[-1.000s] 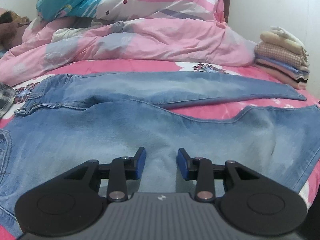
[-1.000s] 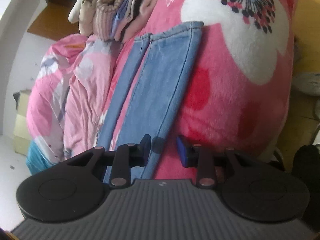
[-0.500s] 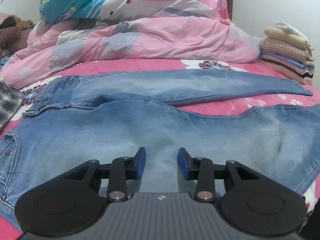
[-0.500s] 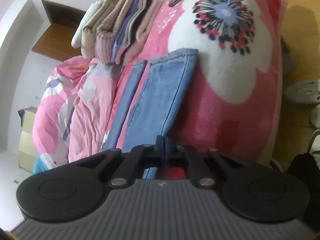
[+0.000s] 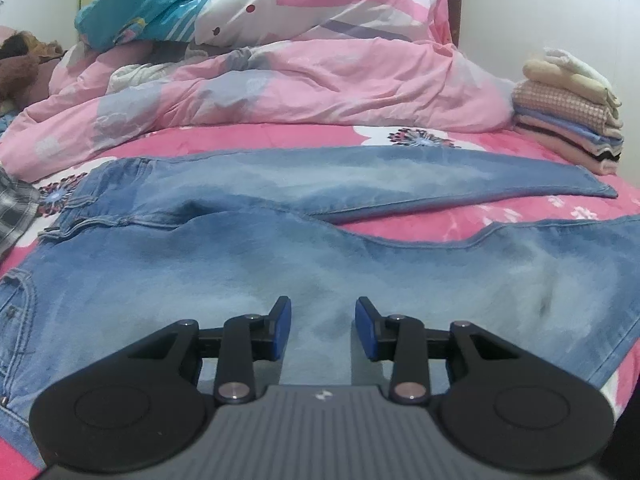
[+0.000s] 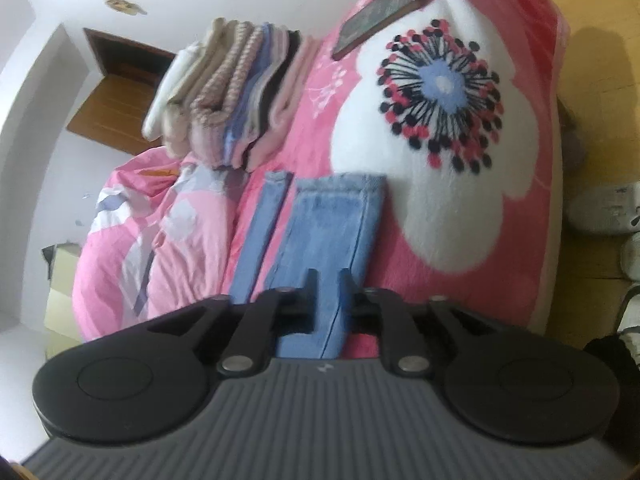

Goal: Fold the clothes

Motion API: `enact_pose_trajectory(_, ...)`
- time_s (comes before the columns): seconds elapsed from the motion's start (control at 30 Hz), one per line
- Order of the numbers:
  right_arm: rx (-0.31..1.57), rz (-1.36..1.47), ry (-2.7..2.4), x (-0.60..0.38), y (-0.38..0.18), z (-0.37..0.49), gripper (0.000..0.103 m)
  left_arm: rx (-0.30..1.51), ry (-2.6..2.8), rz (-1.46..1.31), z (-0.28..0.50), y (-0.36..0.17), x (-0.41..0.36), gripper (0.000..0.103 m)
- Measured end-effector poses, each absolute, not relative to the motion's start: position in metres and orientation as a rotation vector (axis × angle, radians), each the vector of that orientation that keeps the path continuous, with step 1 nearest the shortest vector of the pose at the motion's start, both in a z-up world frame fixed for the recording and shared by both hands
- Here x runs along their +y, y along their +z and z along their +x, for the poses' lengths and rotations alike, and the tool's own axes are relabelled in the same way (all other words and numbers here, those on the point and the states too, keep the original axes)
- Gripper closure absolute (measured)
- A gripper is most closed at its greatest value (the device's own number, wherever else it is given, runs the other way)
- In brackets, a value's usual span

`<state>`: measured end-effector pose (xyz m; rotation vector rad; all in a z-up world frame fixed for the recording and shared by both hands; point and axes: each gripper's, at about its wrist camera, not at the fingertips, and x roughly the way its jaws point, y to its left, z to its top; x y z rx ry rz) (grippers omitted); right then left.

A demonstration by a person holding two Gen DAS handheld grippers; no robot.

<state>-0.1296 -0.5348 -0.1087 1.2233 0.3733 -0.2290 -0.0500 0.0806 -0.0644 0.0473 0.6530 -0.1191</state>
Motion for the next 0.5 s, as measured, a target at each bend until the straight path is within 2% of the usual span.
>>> enact_pose_trajectory(0.27, 0.37, 1.183, -0.266, -0.563, -0.119, -0.104, 0.08, 0.651, -0.137, 0.07, -0.046, -0.064, 0.062, 0.065)
enact_pose_trajectory(0.37, 0.36, 1.162, -0.229, -0.565, -0.122, -0.1, 0.096, 0.657, -0.127, 0.088, -0.042, -0.065, 0.055, 0.065)
enact_pose_trajectory(0.5, 0.277, 1.129, -0.225, -0.562, -0.109, -0.121, 0.1, 0.674, -0.1, 0.106, -0.037, -0.066, 0.051, 0.066)
